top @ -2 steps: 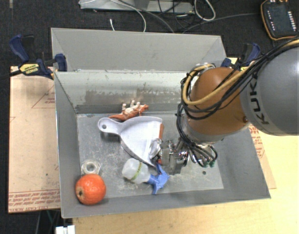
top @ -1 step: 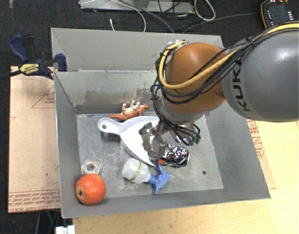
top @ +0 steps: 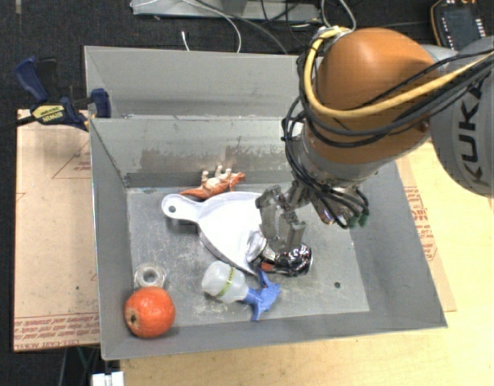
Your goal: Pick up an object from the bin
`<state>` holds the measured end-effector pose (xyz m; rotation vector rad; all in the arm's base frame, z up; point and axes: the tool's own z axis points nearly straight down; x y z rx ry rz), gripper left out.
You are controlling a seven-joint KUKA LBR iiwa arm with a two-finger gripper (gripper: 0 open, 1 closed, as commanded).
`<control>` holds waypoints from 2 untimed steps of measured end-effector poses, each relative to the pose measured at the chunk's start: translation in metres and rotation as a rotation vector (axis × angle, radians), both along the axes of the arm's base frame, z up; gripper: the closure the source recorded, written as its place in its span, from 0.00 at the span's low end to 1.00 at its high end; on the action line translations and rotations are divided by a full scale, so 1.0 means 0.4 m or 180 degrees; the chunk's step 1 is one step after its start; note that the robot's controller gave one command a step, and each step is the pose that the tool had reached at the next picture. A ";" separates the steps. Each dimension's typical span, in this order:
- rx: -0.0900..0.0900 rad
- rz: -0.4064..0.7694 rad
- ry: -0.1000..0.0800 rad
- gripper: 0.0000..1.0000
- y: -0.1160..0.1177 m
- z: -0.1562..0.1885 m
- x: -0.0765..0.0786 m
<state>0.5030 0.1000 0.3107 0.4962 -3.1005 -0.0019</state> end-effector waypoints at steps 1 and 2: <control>0.0010 -0.0472 -0.0024 1.00 -0.139 -0.210 0.099; 0.0024 -0.1191 -0.0051 1.00 0.049 -0.049 0.081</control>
Offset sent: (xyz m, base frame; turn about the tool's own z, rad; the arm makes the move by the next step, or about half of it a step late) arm 0.0304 0.0228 -0.0164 0.3754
